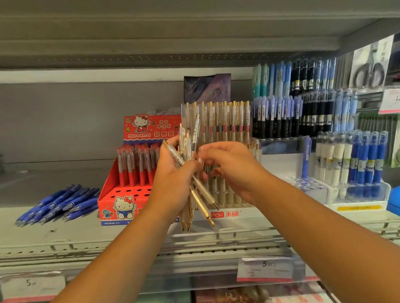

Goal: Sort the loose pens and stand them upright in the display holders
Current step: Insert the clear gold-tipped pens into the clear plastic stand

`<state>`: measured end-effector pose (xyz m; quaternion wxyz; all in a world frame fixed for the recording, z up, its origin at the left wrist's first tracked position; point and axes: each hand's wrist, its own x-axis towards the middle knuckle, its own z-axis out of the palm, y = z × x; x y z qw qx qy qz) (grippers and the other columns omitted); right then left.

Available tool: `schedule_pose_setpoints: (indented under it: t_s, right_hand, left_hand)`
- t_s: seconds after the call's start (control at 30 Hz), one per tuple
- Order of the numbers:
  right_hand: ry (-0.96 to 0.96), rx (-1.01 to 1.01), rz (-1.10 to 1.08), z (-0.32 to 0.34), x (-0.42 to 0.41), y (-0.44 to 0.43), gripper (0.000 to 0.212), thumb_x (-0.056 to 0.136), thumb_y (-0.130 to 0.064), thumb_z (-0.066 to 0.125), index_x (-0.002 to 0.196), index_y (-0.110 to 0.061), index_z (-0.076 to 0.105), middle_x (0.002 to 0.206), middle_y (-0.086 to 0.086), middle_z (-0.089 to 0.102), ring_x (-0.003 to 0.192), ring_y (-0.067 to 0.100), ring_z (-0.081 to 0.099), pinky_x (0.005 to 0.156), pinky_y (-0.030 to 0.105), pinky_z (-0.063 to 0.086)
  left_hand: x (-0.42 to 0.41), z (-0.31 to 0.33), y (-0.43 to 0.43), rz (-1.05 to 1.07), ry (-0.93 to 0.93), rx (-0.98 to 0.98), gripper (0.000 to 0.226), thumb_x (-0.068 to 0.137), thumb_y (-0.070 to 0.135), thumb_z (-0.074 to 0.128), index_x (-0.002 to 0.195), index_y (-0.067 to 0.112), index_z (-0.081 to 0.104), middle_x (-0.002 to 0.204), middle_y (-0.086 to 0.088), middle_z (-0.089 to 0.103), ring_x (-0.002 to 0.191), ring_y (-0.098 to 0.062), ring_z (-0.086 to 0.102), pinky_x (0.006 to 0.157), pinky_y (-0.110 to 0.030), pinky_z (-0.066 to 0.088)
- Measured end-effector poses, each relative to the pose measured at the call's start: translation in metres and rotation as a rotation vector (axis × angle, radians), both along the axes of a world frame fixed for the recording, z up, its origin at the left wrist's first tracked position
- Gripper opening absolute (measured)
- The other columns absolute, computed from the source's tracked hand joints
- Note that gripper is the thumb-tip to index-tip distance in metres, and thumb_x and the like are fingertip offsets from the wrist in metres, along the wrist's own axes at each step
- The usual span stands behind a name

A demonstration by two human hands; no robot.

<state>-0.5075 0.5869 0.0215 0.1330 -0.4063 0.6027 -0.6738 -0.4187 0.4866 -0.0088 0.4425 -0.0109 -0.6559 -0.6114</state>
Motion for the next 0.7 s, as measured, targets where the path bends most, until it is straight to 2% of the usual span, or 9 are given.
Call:
schedule_pose_setpoints:
  t_s: [0.1,0.2,0.3,0.4,0.53,0.6,0.7]
  right_hand:
    - [-0.009,-0.044,-0.077,0.001,-0.002,0.0,0.014,0.091,-0.007,0.061,0.091,-0.015,0.073,0.078,-0.006,0.074,0.076,0.006,0.068,0.069,0.026,0.052]
    - [-0.09,-0.128,0.023,0.004,0.002,0.004,0.011,0.094,-0.003,0.059,0.1,-0.006,0.069,0.091,0.007,0.077,0.081,0.018,0.075,0.064,0.024,0.057]
    - [-0.14,-0.23,-0.007,0.009,0.005,0.007,0.013,0.096,-0.002,0.057,0.106,-0.003,0.064,0.094,0.009,0.076,0.081,0.021,0.075,0.064,0.028,0.06]
    - [-0.018,-0.289,-0.159,0.016,0.0,0.01,0.014,0.097,-0.002,0.054,0.102,-0.011,0.063,0.097,0.006,0.072,0.082,0.017,0.074,0.069,0.03,0.062]
    - [0.08,-0.322,-0.263,0.018,-0.006,0.012,0.02,0.098,-0.003,0.055,0.095,-0.022,0.062,0.1,0.005,0.071,0.083,0.015,0.074,0.067,0.025,0.06]
    - [0.135,-0.278,-0.285,0.015,-0.008,0.008,0.021,0.098,-0.005,0.055,0.094,-0.024,0.061,0.102,0.004,0.07,0.084,0.014,0.073,0.066,0.024,0.06]
    - [0.244,-0.2,-0.335,0.009,-0.009,-0.001,0.016,0.098,-0.008,0.056,0.104,-0.021,0.063,0.103,0.0,0.068,0.09,0.015,0.071,0.068,0.026,0.061]
  left_hand:
    - [0.0,0.0,-0.003,0.049,0.003,0.079,0.044,0.091,0.001,0.059,0.113,0.038,0.051,0.096,-0.003,0.071,0.072,-0.021,0.069,0.058,-0.033,0.057]
    - [-0.001,0.001,-0.005,0.086,0.042,0.103,0.042,0.092,-0.002,0.057,0.116,0.031,0.048,0.09,-0.002,0.067,0.063,-0.017,0.065,0.05,-0.031,0.055]
    - [0.0,0.0,-0.009,0.153,0.037,0.055,0.04,0.093,0.0,0.057,0.118,0.03,0.046,0.088,0.003,0.067,0.073,-0.018,0.066,0.063,-0.039,0.058]
    - [0.002,-0.001,-0.013,0.205,0.034,0.003,0.042,0.093,0.002,0.056,0.115,0.037,0.046,0.087,0.009,0.065,0.073,-0.01,0.067,0.065,-0.03,0.057]
    - [0.011,-0.002,-0.02,0.234,0.038,-0.068,0.048,0.094,0.003,0.058,0.114,0.044,0.045,0.091,0.017,0.067,0.081,0.003,0.066,0.062,-0.013,0.052]
    - [0.017,-0.002,-0.024,0.235,0.032,-0.092,0.047,0.094,0.005,0.059,0.115,0.045,0.046,0.091,0.022,0.067,0.083,0.002,0.066,0.065,-0.016,0.053]
    - [0.023,-0.003,-0.025,0.256,0.052,-0.115,0.048,0.094,0.007,0.06,0.114,0.048,0.047,0.102,0.014,0.067,0.093,-0.007,0.066,0.077,-0.029,0.057]
